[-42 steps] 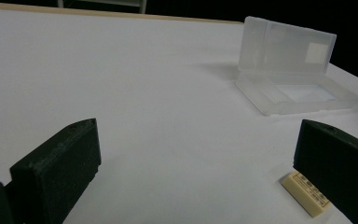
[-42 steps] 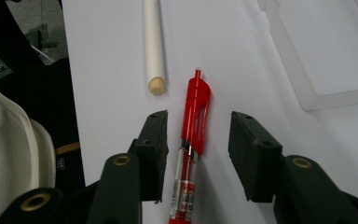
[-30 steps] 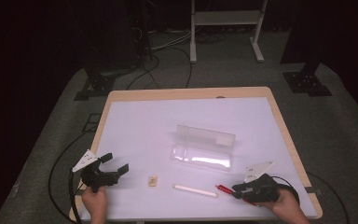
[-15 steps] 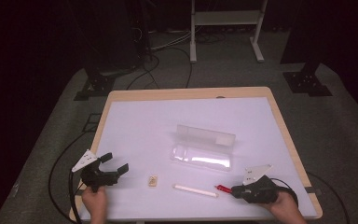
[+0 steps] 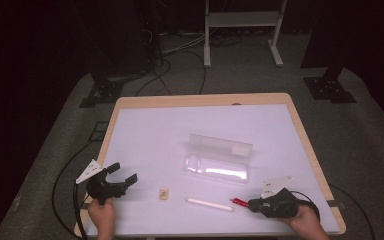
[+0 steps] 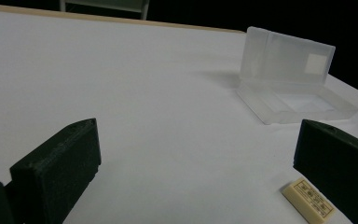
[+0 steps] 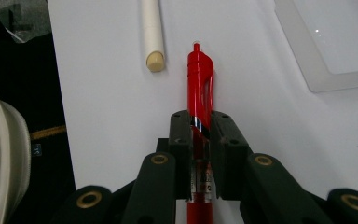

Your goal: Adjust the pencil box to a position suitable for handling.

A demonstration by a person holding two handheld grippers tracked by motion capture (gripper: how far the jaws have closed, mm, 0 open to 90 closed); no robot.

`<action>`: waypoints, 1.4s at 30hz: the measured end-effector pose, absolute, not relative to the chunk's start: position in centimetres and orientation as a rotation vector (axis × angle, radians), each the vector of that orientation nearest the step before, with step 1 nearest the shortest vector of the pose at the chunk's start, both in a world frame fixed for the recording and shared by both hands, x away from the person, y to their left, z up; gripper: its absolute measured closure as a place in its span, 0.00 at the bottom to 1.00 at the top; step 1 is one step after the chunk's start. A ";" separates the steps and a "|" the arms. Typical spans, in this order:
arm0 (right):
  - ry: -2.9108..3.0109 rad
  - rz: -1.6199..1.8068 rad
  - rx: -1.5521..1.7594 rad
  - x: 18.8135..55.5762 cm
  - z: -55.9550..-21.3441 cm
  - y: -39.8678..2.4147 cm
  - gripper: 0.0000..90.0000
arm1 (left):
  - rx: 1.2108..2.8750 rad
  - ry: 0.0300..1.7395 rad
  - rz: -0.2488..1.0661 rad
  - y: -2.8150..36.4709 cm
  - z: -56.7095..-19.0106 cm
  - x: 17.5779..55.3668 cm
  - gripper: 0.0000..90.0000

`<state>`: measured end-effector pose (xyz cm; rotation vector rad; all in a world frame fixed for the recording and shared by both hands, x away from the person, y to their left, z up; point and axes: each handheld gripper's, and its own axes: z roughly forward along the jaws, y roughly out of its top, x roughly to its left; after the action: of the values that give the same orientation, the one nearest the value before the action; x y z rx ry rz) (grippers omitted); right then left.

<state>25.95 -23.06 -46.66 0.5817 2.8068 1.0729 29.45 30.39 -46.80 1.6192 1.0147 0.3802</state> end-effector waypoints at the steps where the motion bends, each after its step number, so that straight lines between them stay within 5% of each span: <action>1: 2.807 1.072 0.583 25.9 -46.7 -23.1 0.88 | 1.618 1.015 0.380 30.4 -46.8 29.4 0.00; 42: 2.724 1.142 0.589 30.4 -40.6 -22.1 0.88 | 1.626 1.017 0.378 30.3 -46.8 29.4 0.00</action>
<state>30.44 -22.09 -40.59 0.5888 2.7240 1.1424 29.44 30.33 -46.82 1.6262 1.0166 0.3783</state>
